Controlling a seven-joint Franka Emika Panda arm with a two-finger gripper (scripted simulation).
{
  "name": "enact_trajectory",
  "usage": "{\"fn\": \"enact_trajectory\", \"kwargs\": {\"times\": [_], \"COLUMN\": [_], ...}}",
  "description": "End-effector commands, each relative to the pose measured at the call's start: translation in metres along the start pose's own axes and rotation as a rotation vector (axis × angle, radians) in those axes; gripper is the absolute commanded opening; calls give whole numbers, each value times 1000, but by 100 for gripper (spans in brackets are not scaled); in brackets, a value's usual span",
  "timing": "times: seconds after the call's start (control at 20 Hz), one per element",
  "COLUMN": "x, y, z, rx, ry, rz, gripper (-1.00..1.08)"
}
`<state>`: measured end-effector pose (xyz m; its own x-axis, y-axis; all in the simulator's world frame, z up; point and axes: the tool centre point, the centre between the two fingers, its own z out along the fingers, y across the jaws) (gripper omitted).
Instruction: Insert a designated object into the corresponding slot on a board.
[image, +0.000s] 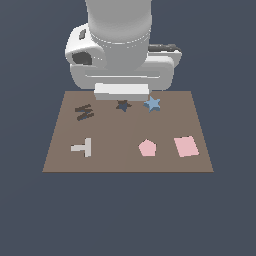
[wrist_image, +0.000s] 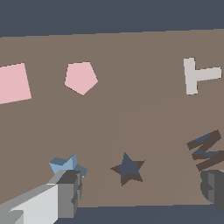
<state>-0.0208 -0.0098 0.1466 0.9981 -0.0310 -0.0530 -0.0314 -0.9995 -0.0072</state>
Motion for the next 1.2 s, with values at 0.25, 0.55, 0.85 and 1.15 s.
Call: {"fn": "enact_trajectory", "kwargs": {"times": [0.25, 0.55, 0.85, 1.15], "x": [-2, -7, -17, -29], "y": [0, -2, -7, -14], "z": [1, 6, 15, 26], "rx": [0, 2, 4, 8], "ry": [1, 3, 7, 13], "rz": [17, 82, 195, 351], "gripper": [100, 100, 100, 100]}}
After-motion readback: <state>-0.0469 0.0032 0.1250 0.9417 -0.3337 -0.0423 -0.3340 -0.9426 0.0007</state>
